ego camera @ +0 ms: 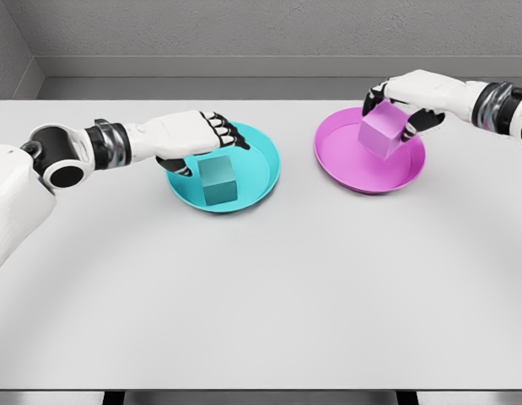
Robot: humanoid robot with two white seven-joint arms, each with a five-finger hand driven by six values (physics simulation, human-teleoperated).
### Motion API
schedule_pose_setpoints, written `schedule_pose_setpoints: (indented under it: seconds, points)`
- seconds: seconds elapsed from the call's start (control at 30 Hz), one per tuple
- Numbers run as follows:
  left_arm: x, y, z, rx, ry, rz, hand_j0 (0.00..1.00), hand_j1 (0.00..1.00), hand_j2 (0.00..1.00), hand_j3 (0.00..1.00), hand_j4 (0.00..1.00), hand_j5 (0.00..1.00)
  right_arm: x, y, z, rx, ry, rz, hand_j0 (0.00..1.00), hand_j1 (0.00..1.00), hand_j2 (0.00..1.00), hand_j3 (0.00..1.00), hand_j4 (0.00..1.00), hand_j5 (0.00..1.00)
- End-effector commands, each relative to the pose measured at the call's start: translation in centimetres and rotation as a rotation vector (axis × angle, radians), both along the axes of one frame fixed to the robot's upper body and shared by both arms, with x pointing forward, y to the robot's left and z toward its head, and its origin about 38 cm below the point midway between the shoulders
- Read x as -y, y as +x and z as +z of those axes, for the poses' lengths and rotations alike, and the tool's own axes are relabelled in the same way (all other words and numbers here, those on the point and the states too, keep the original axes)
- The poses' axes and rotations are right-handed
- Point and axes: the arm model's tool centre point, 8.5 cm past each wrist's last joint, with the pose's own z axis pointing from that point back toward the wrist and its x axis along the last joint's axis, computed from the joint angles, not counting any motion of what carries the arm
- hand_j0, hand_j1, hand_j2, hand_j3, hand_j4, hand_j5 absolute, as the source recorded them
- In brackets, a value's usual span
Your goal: Place the blocks in the corresponding plates according to their colors
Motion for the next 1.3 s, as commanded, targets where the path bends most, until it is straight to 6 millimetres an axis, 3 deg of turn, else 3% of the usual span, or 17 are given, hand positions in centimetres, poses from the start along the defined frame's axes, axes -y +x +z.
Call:
schedule_pose_setpoints:
  seconds: [0.0,0.13,0.17,0.2,0.23,0.3,0.4,0.47,0.53,0.63,0.73,0.8,0.9,1.03,1.27]
  points:
    - [-0.6,0.1,0.4,0.0,-0.013,0.013,1.0,1.0,1.0,1.0,1.0,1.0,-0.9,0.4,-1.2,-0.03,0.001,-0.023,0.54,0.54,0.54,0.54,0.54,0.54]
    - [-2.6,0.0,1.1,0.001,-0.014,0.036,1.0,1.0,1.0,1.0,1.0,1.0,-1.1,0.6,-1.3,-0.033,-0.017,-0.032,0.55,0.55,0.55,0.55,0.55,0.55]
    - [-3.2,0.0,1.3,0.002,-0.016,0.044,1.0,1.0,1.0,1.0,1.0,1.0,-1.1,0.7,-1.2,-0.031,-0.016,-0.032,0.59,0.59,0.59,0.59,0.59,0.59]
    - [-4.4,-0.1,1.6,-0.006,-0.027,0.061,1.0,1.0,1.0,1.0,1.0,1.0,-1.1,0.7,-1.0,-0.028,-0.014,-0.035,0.9,0.9,0.9,0.9,0.9,0.9]
    - [-5.1,-0.2,1.9,-0.011,-0.035,0.069,1.0,1.0,1.0,1.0,1.0,1.0,-1.1,0.7,-1.0,-0.028,-0.014,-0.041,1.0,1.0,1.0,1.0,1.0,1.0]
    - [-6.2,-0.8,2.4,-0.008,-0.035,0.071,1.0,1.0,1.0,1.0,1.0,1.0,-1.2,0.7,-1.0,-0.028,-0.014,-0.04,1.0,1.0,1.0,1.0,1.0,1.0]
    - [-9.8,-1.8,3.8,-0.017,-0.04,0.108,1.0,1.0,1.0,1.0,1.0,1.0,-1.2,0.7,-0.9,-0.025,-0.016,-0.039,1.0,1.0,1.0,1.0,1.0,1.0]
    - [-11.2,-2.3,4.7,-0.011,-0.032,0.123,1.0,1.0,1.0,1.0,1.0,1.0,-0.7,0.6,-0.7,-0.021,-0.021,-0.044,1.0,1.0,1.0,1.0,1.0,1.0]
    - [-12.9,-2.7,4.7,-0.021,-0.013,0.152,1.0,1.0,1.0,1.0,1.0,1.0,0.1,0.1,0.6,0.008,-0.034,-0.031,1.0,1.0,1.0,1.0,1.0,1.0]
    - [-14.8,-3.1,5.2,-0.018,-0.047,0.195,1.0,1.0,1.0,1.0,1.0,1.0,1.3,-3.5,5.5,0.133,-0.091,0.035,1.0,1.0,1.0,1.0,1.0,1.0]
    - [-19.1,-4.8,4.4,-0.038,-0.035,0.289,1.0,1.0,1.0,1.0,1.0,1.0,4.3,-7.7,6.4,0.18,-0.081,0.056,1.0,1.0,1.0,1.0,1.0,1.0]
    - [-19.5,-4.9,4.7,-0.033,-0.028,0.295,1.0,1.0,1.0,1.0,1.0,1.0,5.5,-10.3,5.8,0.173,-0.066,0.133,1.0,1.0,1.0,1.0,1.0,1.0]
    - [-19.3,-5.0,4.8,-0.03,-0.026,0.291,1.0,1.0,1.0,1.0,1.0,1.0,5.7,-11.6,4.5,0.151,-0.084,0.208,1.0,1.0,1.0,1.0,1.0,1.0]
    - [-19.3,-4.9,4.8,-0.031,-0.029,0.29,1.0,1.0,1.0,1.0,1.0,1.0,5.2,-12.6,2.4,0.104,-0.08,0.248,1.0,1.0,1.0,1.0,1.0,1.0]
    - [-19.2,-4.9,4.8,-0.029,-0.033,0.288,1.0,1.0,1.0,1.0,1.0,1.0,5.2,-12.6,2.3,0.102,-0.079,0.243,1.0,1.0,1.0,1.0,1.0,1.0]
